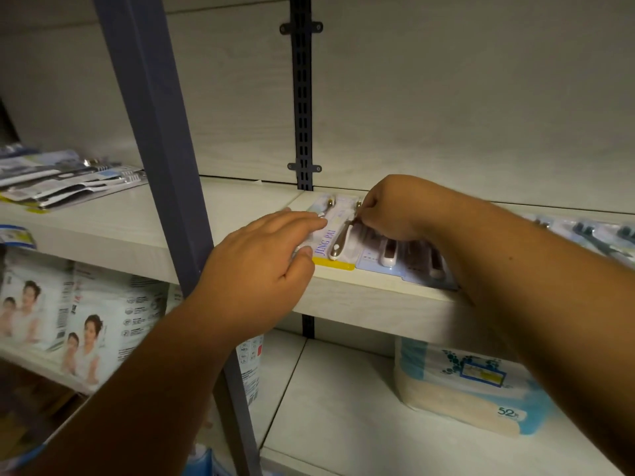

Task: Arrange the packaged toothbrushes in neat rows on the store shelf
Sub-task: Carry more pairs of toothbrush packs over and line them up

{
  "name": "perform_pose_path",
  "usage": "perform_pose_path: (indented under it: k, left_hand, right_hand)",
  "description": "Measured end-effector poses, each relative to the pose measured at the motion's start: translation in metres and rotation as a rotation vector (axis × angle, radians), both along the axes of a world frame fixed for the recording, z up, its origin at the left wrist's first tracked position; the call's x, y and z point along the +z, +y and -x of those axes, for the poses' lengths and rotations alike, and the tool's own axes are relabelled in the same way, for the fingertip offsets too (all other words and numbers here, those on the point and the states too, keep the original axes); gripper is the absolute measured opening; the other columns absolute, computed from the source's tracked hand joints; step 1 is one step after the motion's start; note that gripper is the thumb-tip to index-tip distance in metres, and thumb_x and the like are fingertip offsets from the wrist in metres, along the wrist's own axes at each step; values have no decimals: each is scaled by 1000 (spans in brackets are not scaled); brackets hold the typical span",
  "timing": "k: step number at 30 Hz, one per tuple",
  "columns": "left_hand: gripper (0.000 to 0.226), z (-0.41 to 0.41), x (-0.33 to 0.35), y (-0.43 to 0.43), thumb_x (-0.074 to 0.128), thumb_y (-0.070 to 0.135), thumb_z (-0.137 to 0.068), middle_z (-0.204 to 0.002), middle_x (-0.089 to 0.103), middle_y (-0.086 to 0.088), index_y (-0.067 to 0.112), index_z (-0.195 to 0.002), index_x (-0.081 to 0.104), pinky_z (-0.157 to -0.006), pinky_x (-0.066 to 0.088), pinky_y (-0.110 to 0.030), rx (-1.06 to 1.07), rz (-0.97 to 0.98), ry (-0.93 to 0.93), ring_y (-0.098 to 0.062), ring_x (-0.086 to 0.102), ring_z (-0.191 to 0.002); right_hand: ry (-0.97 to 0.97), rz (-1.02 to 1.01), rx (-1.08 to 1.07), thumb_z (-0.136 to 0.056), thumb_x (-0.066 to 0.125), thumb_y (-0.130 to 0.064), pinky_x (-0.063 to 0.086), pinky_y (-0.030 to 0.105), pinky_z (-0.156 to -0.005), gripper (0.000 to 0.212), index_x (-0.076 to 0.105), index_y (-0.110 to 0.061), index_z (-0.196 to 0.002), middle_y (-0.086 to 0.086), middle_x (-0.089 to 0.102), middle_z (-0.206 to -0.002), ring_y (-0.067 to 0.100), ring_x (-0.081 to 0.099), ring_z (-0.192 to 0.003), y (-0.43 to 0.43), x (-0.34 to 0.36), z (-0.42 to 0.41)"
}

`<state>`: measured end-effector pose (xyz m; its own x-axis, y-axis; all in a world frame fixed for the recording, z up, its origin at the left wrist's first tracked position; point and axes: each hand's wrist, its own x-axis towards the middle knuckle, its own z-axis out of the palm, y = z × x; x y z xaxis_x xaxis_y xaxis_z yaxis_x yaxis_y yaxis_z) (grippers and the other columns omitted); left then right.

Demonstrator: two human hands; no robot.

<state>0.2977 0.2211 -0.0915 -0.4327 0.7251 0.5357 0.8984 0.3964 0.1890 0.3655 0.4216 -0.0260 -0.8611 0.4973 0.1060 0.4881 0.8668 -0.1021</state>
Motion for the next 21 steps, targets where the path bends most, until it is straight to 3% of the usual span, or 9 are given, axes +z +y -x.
perform_pose_path:
  k: [2, 4, 7, 10, 12, 15, 17, 21]
  left_hand:
    - [53, -8, 5, -9, 34, 33, -96, -154, 38, 23, 40, -149, 40, -102, 19, -1, -107, -92, -147, 11, 25, -139]
    - [49, -19, 13, -30, 39, 22, -99, -148, 44, 27, 39, -145, 46, -98, 29, 3, -218, -251, -286, 17, 33, -133]
    - [43, -28, 27, -76, 39, 15, -96, -131, 63, 18, 28, -133, 58, -102, 47, -20, -319, -509, -330, -2, 55, -127]
    - [36, -12, 37, -133, 37, 21, -94, -119, 70, -4, 19, -121, 61, -97, 52, -44, -372, -753, -303, -26, 65, -116]
    - [37, 7, 39, -172, 36, 28, -95, -120, 68, -13, 17, -120, 61, -97, 49, -53, -341, -837, -298, -34, 64, -115]
    - [39, 27, 39, -240, 37, 33, -95, -122, 67, -16, 16, -121, 61, -98, 47, -51, -292, -915, -316, -36, 62, -118]
    - [39, 33, 40, -289, 38, 35, -95, -123, 68, -13, 18, -121, 61, -97, 46, -46, -253, -915, -314, -33, 62, -119]
    - [45, 51, 41, -402, 37, 39, -94, -127, 67, -8, 15, -128, 57, -102, 46, -47, -129, -879, -276, -28, 61, -123]
  right_hand:
    - [44, 23, -5, -99, 51, -24, 57, 36, -86, 28, 77, -15, -98, 10, 74, -97, 29, 69, -92, 4, -1, 1]
    - [202, 67, -5, -96, 51, -23, 58, 37, -85, 27, 78, -17, -97, 7, 75, -95, 28, 69, -88, 8, 2, -3]
    - [726, 128, 38, -94, 48, -26, 56, 35, -79, 29, 74, -25, -106, -2, 74, -96, 19, 66, -80, -4, 17, -17]
    - [1179, 41, 370, -99, 45, -23, 55, 38, -76, 23, 65, -30, -107, -1, 69, -103, 11, 64, -86, -54, 29, -39]
    - [1224, -27, 730, -101, 42, -15, 56, 46, -79, 20, 59, -19, -110, 6, 65, -103, 20, 66, -95, -106, 33, -48]
    - [1064, -171, 1136, -96, 42, -14, 53, 45, -71, 21, 57, -12, -111, 11, 65, -96, 25, 65, -86, -198, 36, -38]
    - [1002, -165, 1173, -96, 41, -18, 53, 41, -74, 27, 61, -11, -113, 7, 68, -99, 20, 65, -89, -251, 32, -15]
    - [995, 109, 1135, -100, 37, -27, 54, 48, -81, 35, 63, -14, -120, -3, 69, -110, 16, 67, -103, -329, 12, 52]
